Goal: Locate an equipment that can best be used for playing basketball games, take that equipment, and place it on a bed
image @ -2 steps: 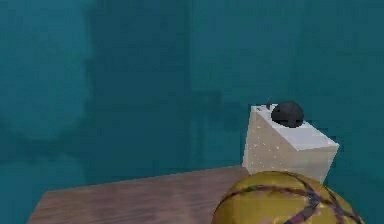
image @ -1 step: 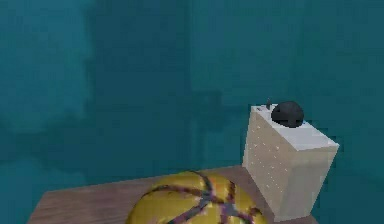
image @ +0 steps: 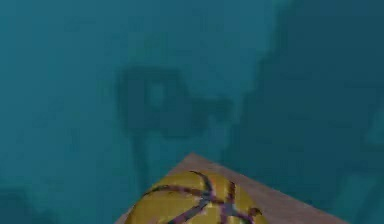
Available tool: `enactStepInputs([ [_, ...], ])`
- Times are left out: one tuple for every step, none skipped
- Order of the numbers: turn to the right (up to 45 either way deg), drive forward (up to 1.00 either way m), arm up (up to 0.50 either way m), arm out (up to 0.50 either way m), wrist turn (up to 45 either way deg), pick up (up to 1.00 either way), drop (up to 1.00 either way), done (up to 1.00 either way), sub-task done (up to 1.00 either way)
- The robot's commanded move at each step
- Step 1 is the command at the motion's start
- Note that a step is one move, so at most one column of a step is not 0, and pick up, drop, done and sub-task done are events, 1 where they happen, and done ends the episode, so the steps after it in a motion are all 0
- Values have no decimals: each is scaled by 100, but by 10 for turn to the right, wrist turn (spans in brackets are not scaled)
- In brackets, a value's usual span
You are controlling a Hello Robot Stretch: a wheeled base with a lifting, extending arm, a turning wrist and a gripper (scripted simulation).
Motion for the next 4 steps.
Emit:
enactStepInputs([
  [-450,0,0,0,0,0,0,0,0],
  [-90,0,0,0,0,0,0,0,0],
  [0,15,0,0,0,0,0,0,0],
  [-450,0,0,0,0,0,0,0,0],
])
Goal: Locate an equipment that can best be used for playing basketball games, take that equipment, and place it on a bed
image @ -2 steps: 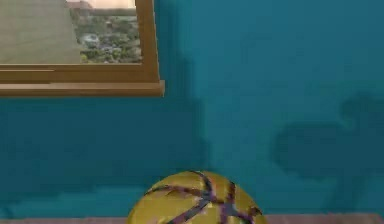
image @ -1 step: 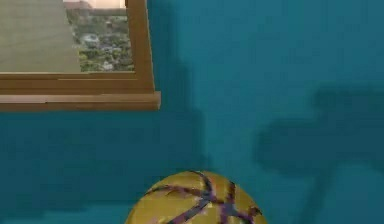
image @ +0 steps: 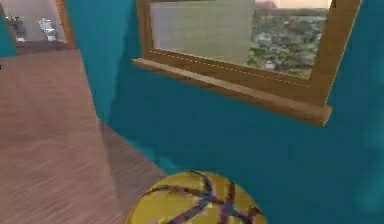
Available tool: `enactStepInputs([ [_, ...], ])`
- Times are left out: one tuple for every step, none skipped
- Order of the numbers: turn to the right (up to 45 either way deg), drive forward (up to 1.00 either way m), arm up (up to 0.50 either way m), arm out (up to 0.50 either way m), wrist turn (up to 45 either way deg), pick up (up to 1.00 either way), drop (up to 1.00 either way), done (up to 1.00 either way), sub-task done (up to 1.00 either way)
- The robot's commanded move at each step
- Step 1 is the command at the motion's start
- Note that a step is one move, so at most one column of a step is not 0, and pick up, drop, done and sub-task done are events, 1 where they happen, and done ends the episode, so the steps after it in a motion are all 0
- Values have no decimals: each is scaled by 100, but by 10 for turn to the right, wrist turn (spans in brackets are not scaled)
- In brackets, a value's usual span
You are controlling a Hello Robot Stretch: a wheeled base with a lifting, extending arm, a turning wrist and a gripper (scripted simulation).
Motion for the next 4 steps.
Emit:
enactStepInputs([
  [-390,0,0,0,0,0,0,0,0],
  [0,100,0,0,0,0,0,0,0],
  [0,100,0,0,0,0,0,0,0],
  [0,100,0,0,0,0,0,0,0],
])
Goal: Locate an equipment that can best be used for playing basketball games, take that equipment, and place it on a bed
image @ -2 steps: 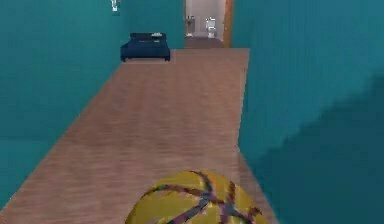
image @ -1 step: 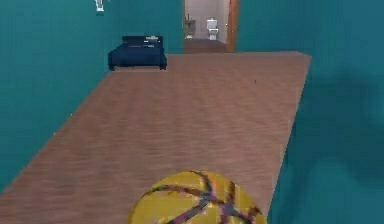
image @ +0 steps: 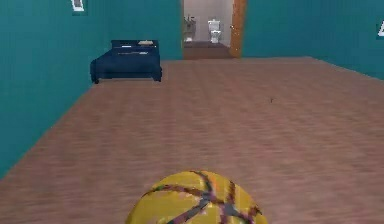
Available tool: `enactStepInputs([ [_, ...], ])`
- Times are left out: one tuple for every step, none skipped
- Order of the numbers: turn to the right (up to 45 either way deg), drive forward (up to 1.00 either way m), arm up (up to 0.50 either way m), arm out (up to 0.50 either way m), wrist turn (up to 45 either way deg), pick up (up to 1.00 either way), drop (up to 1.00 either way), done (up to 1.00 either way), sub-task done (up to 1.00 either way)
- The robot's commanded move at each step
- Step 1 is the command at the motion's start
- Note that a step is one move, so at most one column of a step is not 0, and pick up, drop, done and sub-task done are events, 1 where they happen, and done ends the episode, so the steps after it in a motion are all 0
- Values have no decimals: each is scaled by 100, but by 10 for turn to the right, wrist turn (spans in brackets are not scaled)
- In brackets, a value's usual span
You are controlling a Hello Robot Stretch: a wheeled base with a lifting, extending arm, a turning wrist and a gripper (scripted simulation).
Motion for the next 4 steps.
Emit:
enactStepInputs([
  [0,15,0,0,0,0,0,0,0],
  [0,100,0,0,0,0,0,0,0],
  [0,100,0,0,0,0,0,0,0],
  [0,100,0,0,0,0,0,0,0],
])
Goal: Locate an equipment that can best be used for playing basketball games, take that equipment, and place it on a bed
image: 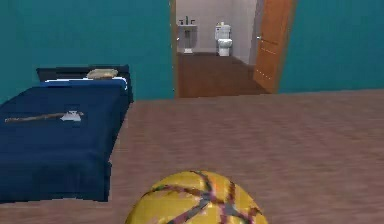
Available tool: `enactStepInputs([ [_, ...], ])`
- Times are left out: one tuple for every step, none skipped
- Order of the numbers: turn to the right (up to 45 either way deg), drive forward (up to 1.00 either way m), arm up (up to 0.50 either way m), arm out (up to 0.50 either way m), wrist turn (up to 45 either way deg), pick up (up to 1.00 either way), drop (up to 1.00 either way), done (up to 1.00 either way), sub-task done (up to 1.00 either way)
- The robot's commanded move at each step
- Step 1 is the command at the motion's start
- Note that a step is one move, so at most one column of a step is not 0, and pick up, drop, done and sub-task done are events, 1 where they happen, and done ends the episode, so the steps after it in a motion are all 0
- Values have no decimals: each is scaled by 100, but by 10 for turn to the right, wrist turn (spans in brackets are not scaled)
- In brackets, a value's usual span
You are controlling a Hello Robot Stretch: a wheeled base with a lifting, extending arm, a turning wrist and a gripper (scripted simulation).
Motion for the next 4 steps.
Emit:
enactStepInputs([
  [0,100,0,0,0,0,0,0,0],
  [0,5,0,0,0,0,0,0,0],
  [-120,0,0,0,0,0,0,0,0],
  [0,100,0,0,0,0,0,0,0],
])
